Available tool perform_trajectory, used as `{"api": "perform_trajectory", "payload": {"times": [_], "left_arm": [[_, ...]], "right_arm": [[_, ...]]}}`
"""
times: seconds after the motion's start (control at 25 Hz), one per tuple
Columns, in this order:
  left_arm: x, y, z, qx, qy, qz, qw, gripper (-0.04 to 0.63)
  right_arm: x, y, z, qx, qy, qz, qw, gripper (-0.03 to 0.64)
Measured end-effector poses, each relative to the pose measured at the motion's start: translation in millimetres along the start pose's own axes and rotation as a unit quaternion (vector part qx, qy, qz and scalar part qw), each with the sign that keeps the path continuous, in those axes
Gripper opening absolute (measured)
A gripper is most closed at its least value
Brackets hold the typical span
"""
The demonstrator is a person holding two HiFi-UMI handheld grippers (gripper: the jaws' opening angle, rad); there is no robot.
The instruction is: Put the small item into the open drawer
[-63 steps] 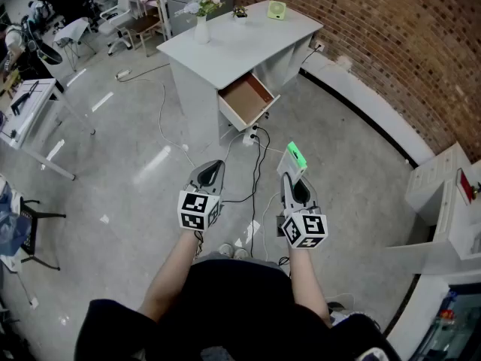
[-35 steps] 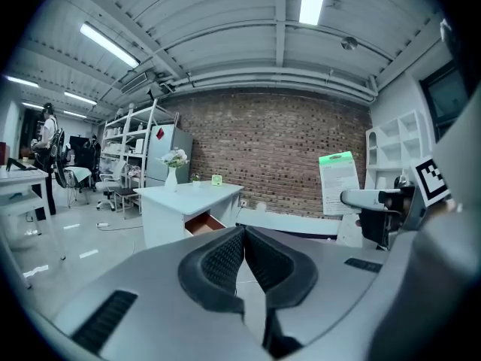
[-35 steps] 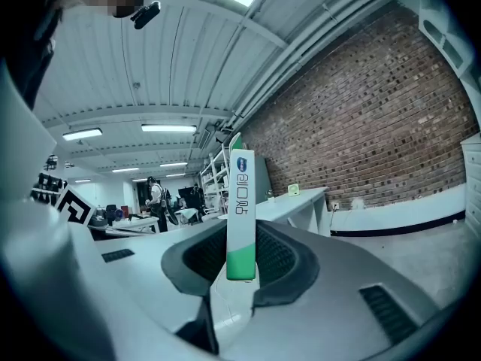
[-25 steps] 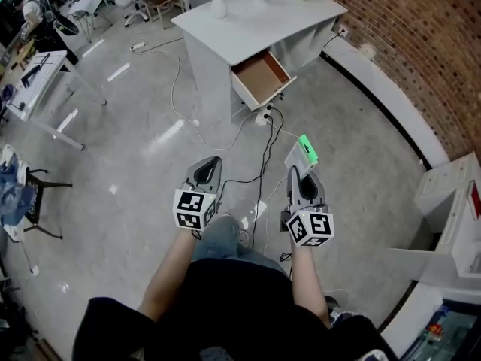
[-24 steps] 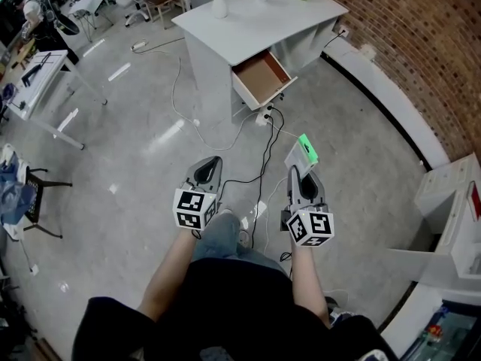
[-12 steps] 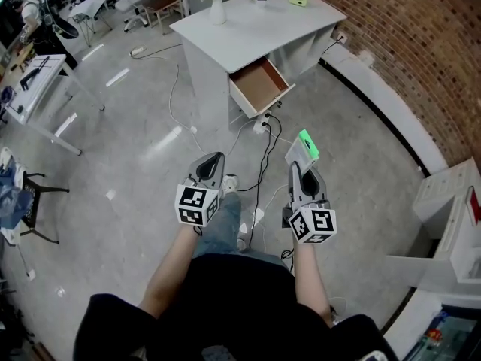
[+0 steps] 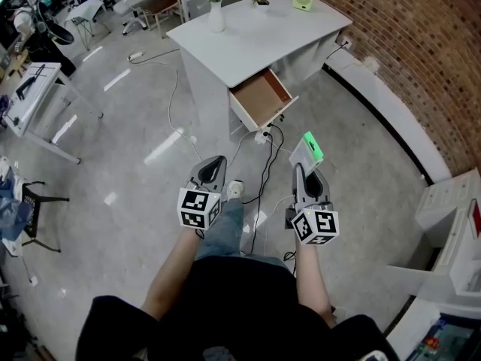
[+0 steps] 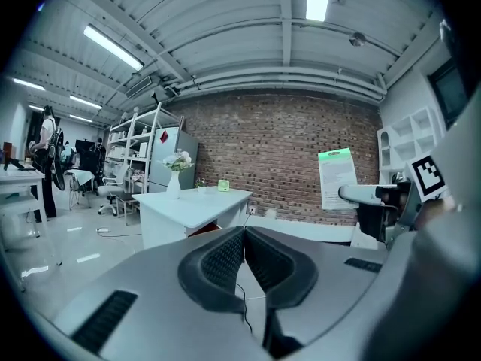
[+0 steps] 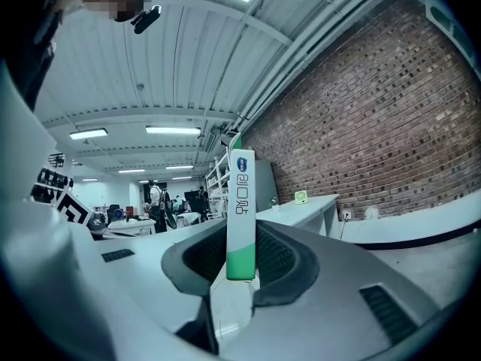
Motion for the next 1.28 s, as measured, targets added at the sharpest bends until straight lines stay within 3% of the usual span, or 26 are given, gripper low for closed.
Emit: {"api": "perform_trajectory", "payload": {"times": [0.4, 0.68, 1.28], "left_arm": [[-65, 104, 24, -0.008, -0.018, -0.010, 0.9998, 0.023], [-96, 170, 32, -0.035, -0.022, -0.023, 0.9989, 0.023], [-145, 264, 40, -0.046, -0.038, -0.040, 0.9974, 0.021]], "right_arm": [[28, 114, 11, -0.017, -0.013, -0.016, 1.000, 0.084], [50, 174, 9, -0.031, -0.004, -0.036, 0.999, 0.084], [74, 275, 5, -0.054, -0.005, -0.042, 0.998, 0.084]]}}
Point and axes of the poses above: the fingertips, and each gripper's own axes: y forward along the fingers, x to its right, z out of its top, the point moved 7 cm from there along -y, backward along the fingers, and after that the axes turned 5 degrees about x, right-handed, at the moved point
